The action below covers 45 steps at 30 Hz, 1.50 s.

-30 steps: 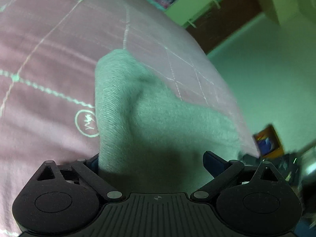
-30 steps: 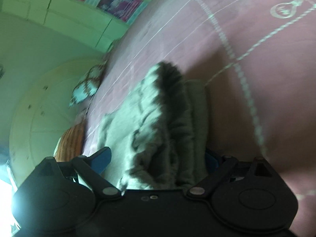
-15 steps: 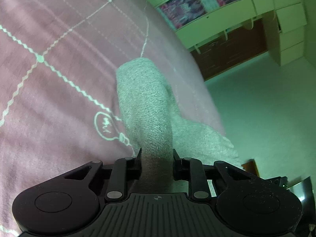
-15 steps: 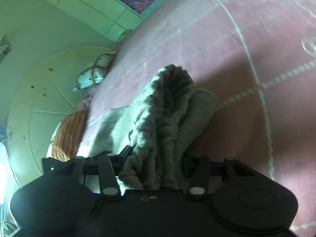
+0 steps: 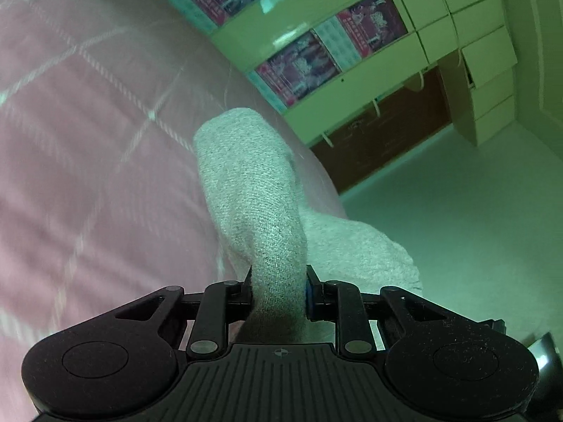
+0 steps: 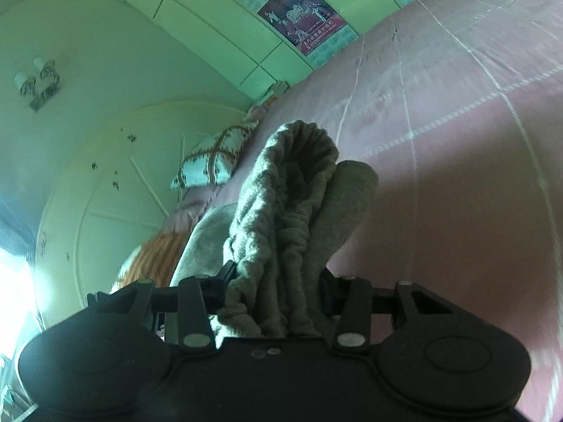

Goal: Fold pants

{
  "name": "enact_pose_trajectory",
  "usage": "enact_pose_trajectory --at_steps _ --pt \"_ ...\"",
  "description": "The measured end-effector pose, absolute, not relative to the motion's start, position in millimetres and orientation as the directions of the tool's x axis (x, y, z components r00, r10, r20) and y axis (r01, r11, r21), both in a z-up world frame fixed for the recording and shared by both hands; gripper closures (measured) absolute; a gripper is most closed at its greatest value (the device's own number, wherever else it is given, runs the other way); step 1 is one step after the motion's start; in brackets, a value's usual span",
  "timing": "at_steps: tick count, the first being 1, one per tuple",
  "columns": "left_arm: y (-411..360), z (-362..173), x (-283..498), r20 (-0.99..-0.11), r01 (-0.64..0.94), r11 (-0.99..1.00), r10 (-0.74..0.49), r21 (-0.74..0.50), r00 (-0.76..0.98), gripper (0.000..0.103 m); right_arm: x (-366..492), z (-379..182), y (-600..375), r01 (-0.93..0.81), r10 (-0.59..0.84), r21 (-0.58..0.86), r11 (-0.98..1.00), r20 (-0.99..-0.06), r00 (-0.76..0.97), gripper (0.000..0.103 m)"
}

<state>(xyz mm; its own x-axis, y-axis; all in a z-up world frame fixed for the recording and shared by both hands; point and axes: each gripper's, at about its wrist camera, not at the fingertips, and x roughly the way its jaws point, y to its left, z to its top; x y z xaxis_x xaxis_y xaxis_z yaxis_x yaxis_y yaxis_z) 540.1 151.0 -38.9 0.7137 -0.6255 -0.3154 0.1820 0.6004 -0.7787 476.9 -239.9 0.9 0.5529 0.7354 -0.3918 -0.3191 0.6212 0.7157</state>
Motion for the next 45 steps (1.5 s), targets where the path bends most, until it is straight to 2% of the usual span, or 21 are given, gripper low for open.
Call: enact_pose_trajectory --at_steps 2,4,5,6,7,10,14,16,18,19,20,21,25,28,30,33,37,40,45 --pt "158.1 -43.6 568.9 -0.344 0.17 0.626 -0.612 -0.761 0.712 0.079 507.6 -7.3 -237.1 -0.284 0.719 0.723 0.629 -0.403 0.566 0.066" --pt "162.4 -65.1 593.9 -0.421 0.12 0.682 -0.569 -0.721 0.707 0.074 541.4 -33.2 -237.1 -0.213 0.703 0.736 0.643 -0.456 0.546 0.059" --pt "162.7 -77.8 602.2 -0.491 0.062 0.721 -0.529 -0.69 0.693 0.059 556.7 -50.7 -234.1 -0.142 0.653 0.7 0.7 -0.545 0.526 0.044" --pt "161.6 -93.7 608.1 -0.564 0.011 0.764 -0.486 -0.645 0.667 0.059 568.4 -71.0 -228.1 -0.053 0.57 0.627 0.777 -0.666 0.482 0.044" --pt "164.8 -99.6 604.1 -0.517 0.041 0.751 -0.492 -0.66 0.7 0.059 569.9 -82.5 -224.9 -0.058 0.549 0.601 0.797 -0.681 0.485 0.042" --pt "172.9 -107.0 597.2 -0.455 0.044 0.703 -0.506 -0.71 0.733 0.059 563.3 -84.0 -228.2 -0.073 0.564 0.628 0.775 -0.635 0.528 0.038" --pt "176.6 -99.0 589.8 -0.467 0.011 0.695 -0.495 -0.719 0.733 0.059 554.6 -81.7 -241.6 -0.082 0.592 0.657 0.75 -0.611 0.526 0.037" --pt "177.7 -90.6 573.8 -0.481 -0.009 0.703 -0.477 -0.711 0.736 0.048 546.1 -79.1 -243.4 -0.054 0.59 0.679 0.732 -0.593 0.549 0.036" --pt "178.2 -78.9 545.9 -0.487 -0.013 0.732 -0.44 -0.681 0.754 0.017 526.0 -76.1 -253.9 -0.047 0.584 0.687 0.725 -0.576 0.572 0.033" --pt "177.0 -84.4 530.3 -0.491 -0.018 0.749 -0.415 -0.663 0.766 0.012 520.2 -75.6 -257.5 -0.046 0.583 0.693 0.72 -0.566 0.583 0.031" --pt "176.8 -81.5 514.6 -0.497 -0.021 0.767 -0.394 -0.641 0.773 0.01 510.6 -75.3 -259.3 -0.047 0.582 0.695 0.717 -0.56 0.59 0.022" --pt "177.5 -79.0 496.6 -0.502 -0.019 0.777 -0.388 -0.629 0.773 0.01 499.2 -74.3 -262.5 -0.048 0.579 0.693 0.72 -0.56 0.592 0.015" --pt "179.2 -73.4 411.8 -0.532 -0.033 0.831 -0.325 -0.555 0.782 0.009 434.9 -64.4 -272.9 -0.068 0.541 0.643 0.763 -0.578 0.611 0.011" --pt "174.3 -67.3 337.8 -0.555 -0.05 0.868 -0.27 -0.494 0.787 0.007 368.5 -52.6 -278.7 -0.109 0.508 0.587 0.802 -0.575 0.641 0.011" --pt "168.9 -63.7 286.8 -0.567 -0.079 0.881 -0.23 -0.467 0.791 0.0 324.8 -45.1 -274.1 -0.134 0.46 0.508 0.851 -0.599 0.655 0.01" --pt "155.5 -55.0 233.5 -0.574 -0.103 0.892 -0.192 -0.44 0.796 0.0 262.3 -29.6 -266.6 -0.154 0.397 0.422 0.894 -0.584 0.708 0.009" --pt "120.8 -35.8 183.5 -0.591 -0.056 0.939 -0.166 -0.338 0.789 0.0 195.7 -9.5 -253.4 -0.166 0.36 0.377 0.911 -0.53 0.768 0.008" --pt "98.5 -12.3 149.8 -0.549 -0.005 0.959 -0.159 -0.284 0.821 0.0 165.5 2.2 -244.6 -0.198 0.372 0.371 0.907 -0.49 0.788 0.008" --pt "82.0 19.0 96.5 -0.468 0.015 0.959 -0.152 -0.283 0.871 0.0 121.9 25.2 -224.4 -0.276 0.403 0.341 0.899 -0.395 0.826 0.008"
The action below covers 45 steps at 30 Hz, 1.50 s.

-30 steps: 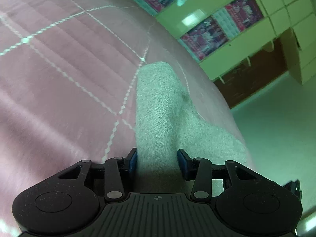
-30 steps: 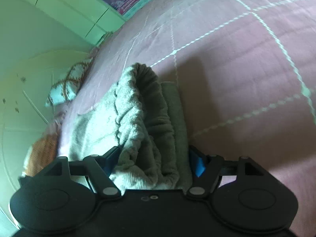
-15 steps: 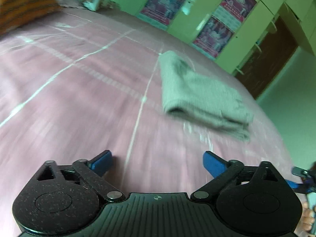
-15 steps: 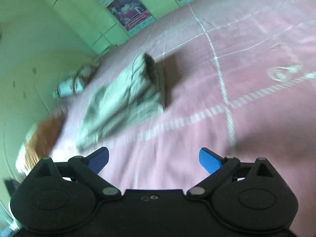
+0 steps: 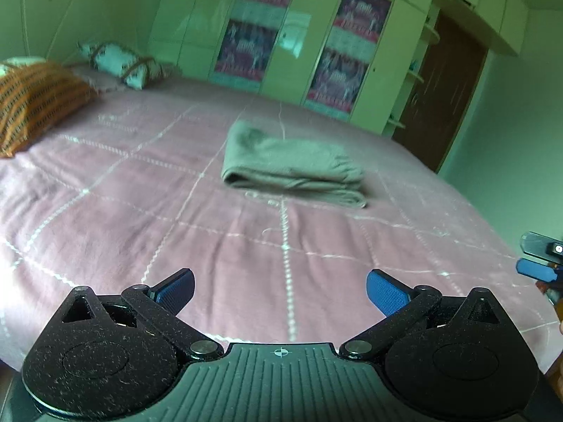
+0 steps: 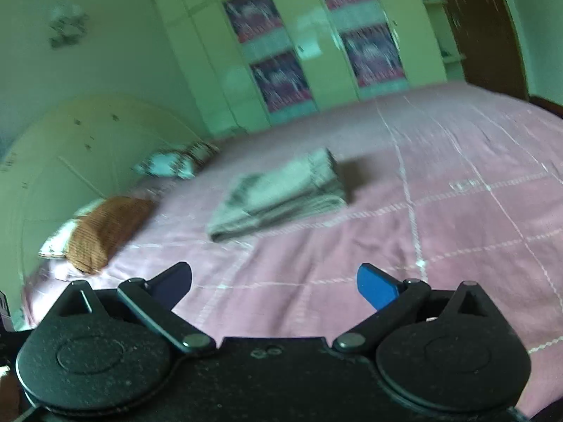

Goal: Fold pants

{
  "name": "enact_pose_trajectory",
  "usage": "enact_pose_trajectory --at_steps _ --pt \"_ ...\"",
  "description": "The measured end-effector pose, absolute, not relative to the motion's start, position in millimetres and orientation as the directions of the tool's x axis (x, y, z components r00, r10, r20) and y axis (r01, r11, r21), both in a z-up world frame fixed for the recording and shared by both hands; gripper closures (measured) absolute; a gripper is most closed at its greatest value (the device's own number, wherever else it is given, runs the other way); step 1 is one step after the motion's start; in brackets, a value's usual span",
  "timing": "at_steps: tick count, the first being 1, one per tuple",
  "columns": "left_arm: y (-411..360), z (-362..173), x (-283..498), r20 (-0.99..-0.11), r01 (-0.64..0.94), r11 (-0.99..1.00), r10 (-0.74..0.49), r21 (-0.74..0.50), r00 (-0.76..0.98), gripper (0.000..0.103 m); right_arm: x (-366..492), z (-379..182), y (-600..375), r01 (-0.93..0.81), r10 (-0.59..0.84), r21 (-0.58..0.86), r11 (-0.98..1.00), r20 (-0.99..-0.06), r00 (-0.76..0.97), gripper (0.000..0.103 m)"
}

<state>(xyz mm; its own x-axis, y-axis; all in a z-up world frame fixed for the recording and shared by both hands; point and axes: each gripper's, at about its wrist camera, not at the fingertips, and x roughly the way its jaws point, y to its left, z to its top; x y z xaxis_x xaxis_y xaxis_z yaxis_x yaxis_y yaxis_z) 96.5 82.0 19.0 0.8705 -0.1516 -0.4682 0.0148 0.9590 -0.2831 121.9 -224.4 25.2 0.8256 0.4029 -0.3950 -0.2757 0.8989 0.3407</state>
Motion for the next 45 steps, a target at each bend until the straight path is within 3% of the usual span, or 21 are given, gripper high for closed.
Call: enact_pose_trajectory --at_steps 7,12,15,18,23,35,45 --pt "51.2 64.8 64.3 -0.411 -0.014 0.981 -0.068 -0.193 0.909 0.0 81.5 51.3 -203.9 -0.296 0.358 0.232 0.926 -0.299 0.885 0.006" --pt "23.1 97.1 24.0 -0.335 0.015 0.989 -0.064 -0.146 0.94 0.0 65.6 62.5 -224.2 -0.309 0.441 0.397 0.864 -0.303 0.845 0.006" --pt "11.5 103.6 6.9 -0.347 0.03 0.992 -0.072 -0.126 0.935 0.0 56.4 66.9 -233.7 -0.337 0.465 0.37 0.866 -0.345 0.815 0.007" --pt "3.1 108.2 -7.2 -0.329 0.042 0.99 -0.084 -0.135 0.94 0.0 32.6 74.2 -240.1 -0.329 0.42 0.328 0.885 -0.259 0.87 0.007" --pt "-22.9 112.9 -14.4 -0.317 0.047 0.998 -0.056 -0.038 0.947 0.0 21.5 81.2 -232.2 -0.325 0.391 0.282 0.903 -0.224 0.893 0.007" --pt "-25.3 116.9 -18.9 -0.31 0.075 0.994 -0.095 -0.075 0.946 0.0 7.4 73.3 -200.8 -0.371 0.398 0.152 0.916 -0.23 0.888 0.007" --pt "-30.2 114.0 -17.3 -0.313 0.078 0.995 -0.095 -0.064 0.945 0.0 5.3 77.7 -209.1 -0.334 0.361 0.153 0.93 -0.212 0.908 0.007"
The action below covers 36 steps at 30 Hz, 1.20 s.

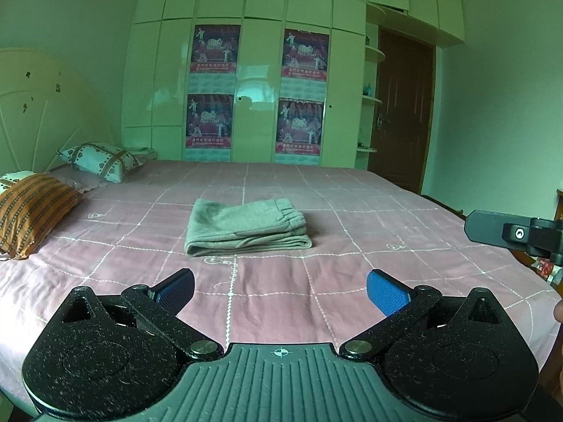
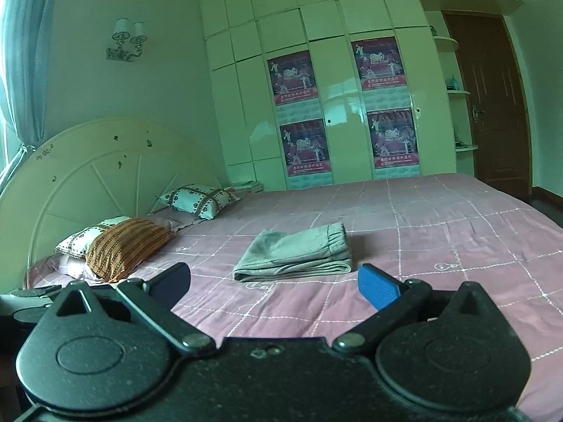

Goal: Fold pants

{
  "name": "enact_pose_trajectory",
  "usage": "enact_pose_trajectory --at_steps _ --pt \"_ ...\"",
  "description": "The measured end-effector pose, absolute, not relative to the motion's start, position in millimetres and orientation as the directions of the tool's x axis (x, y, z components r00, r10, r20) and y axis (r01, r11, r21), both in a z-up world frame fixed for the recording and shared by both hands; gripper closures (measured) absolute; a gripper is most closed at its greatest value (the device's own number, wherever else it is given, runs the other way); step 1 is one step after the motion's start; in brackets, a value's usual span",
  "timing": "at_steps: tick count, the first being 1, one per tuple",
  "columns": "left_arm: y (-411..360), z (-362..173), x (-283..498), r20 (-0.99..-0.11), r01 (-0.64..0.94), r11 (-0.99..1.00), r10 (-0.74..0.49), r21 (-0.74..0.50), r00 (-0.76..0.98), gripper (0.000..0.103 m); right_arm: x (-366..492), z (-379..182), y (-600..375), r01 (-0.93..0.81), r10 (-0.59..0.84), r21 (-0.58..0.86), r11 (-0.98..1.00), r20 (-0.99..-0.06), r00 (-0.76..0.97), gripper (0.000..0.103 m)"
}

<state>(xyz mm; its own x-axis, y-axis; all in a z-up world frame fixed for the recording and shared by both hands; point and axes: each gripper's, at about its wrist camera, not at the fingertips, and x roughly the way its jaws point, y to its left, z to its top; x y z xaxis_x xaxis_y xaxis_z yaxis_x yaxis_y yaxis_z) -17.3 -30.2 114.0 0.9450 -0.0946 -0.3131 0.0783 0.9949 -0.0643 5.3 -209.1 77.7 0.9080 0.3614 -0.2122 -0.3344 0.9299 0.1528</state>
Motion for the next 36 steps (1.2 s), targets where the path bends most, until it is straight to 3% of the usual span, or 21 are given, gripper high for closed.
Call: enact_pose_trajectory --at_steps 36 --pt "-24.0 110.9 -14.3 -0.297 0.078 0.993 -0.101 -0.088 0.95 0.0 -2.2 79.1 -206.5 -0.328 0.347 0.12 0.937 -0.208 0.915 0.007"
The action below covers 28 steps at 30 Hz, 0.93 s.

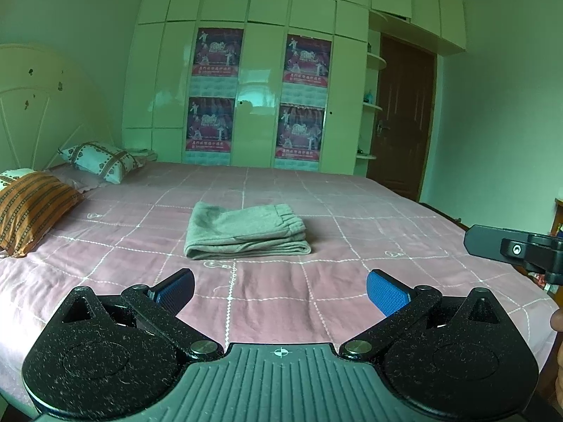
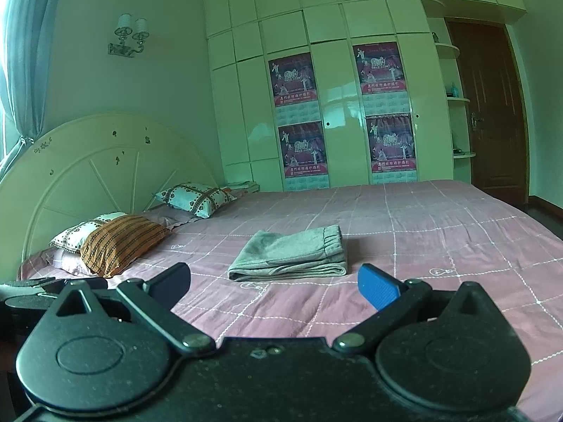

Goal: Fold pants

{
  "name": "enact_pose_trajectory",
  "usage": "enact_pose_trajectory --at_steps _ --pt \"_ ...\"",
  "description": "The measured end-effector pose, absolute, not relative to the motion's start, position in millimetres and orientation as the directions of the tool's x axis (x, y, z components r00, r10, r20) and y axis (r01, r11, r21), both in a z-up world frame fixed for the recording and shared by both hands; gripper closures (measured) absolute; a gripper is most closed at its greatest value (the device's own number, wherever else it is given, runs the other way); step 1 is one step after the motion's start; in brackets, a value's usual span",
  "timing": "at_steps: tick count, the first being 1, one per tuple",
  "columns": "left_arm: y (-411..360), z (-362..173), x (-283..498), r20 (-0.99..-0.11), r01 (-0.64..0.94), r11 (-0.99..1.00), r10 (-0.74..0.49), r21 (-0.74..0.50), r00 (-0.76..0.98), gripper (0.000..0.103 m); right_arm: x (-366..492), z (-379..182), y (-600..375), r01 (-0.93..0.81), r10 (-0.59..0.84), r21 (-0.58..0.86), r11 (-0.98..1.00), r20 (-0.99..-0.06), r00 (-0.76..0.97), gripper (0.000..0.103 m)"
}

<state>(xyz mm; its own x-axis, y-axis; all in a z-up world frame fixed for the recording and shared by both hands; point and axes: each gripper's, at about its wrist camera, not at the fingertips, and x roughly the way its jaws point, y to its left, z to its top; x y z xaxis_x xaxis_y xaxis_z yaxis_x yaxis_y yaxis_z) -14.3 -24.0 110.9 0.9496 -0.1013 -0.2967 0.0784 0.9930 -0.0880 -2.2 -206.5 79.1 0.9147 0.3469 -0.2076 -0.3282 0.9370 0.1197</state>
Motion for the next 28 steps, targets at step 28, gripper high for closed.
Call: enact_pose_trajectory --at_steps 28 --pt "-9.3 113.3 -18.1 -0.23 0.088 0.986 -0.12 -0.142 0.966 0.0 7.2 71.3 -226.5 -0.298 0.319 0.12 0.947 -0.232 0.919 0.007"
